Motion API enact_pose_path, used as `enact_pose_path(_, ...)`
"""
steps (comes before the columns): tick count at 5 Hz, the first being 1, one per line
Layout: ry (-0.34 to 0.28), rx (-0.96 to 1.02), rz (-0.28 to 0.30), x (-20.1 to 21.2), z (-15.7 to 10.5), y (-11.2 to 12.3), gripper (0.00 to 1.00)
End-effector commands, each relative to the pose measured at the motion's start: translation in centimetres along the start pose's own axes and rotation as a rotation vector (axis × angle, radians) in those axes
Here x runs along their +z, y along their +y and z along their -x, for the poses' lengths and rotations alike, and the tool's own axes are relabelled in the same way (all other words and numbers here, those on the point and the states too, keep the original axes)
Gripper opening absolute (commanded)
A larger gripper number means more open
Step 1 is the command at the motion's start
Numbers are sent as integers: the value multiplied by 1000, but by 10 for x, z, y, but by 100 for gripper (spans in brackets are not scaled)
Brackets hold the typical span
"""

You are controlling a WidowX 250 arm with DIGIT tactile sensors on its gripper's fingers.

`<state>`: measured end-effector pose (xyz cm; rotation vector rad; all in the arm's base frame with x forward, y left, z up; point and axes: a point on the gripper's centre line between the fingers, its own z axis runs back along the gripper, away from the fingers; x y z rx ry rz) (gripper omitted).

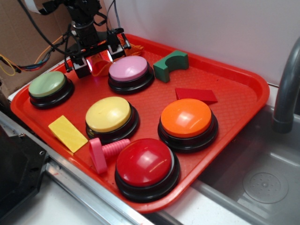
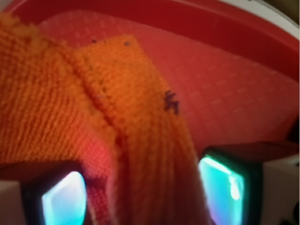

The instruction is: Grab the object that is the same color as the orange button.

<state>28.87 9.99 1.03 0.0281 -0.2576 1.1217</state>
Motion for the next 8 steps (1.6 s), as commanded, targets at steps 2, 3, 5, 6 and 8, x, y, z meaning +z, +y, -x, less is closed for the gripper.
enact_pose_path(2,-1,-237,14,62,-10,1,0)
enact_pose_path(3,22,-471,53,96,11,-12,0)
enact_pose_path(5,104,-848,166,159,86,-9,0)
enact_pose_path(6,122,-960,180,178,117,1,0)
enact_pose_path(8,145,-909,165,170,125,14,0)
